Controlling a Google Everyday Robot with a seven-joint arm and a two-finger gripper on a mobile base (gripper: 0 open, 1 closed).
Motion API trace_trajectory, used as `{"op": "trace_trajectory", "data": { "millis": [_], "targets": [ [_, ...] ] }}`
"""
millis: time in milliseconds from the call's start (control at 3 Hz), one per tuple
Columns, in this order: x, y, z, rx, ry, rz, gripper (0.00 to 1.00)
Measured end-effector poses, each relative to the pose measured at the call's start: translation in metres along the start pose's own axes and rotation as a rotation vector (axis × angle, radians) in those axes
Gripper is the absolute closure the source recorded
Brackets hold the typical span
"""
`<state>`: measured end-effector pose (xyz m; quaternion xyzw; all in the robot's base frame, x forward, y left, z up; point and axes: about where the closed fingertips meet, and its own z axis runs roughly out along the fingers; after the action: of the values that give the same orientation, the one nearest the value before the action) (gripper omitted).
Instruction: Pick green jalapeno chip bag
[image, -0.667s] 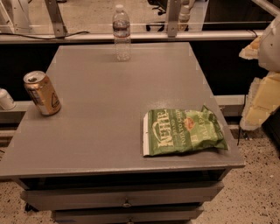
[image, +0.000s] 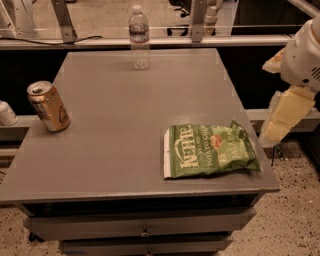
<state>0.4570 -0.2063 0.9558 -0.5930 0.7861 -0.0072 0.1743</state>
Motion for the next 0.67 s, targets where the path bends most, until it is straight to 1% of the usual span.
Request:
{"op": "trace_trajectory", "data": {
  "millis": [333, 667],
  "targets": [
    [-0.006, 0.004, 0.036, -0.067, -0.046, 0.061, 0.0],
    [-0.009, 0.013, 0.065, -0.123, -0.069, 0.109, 0.0]
  ]
}}
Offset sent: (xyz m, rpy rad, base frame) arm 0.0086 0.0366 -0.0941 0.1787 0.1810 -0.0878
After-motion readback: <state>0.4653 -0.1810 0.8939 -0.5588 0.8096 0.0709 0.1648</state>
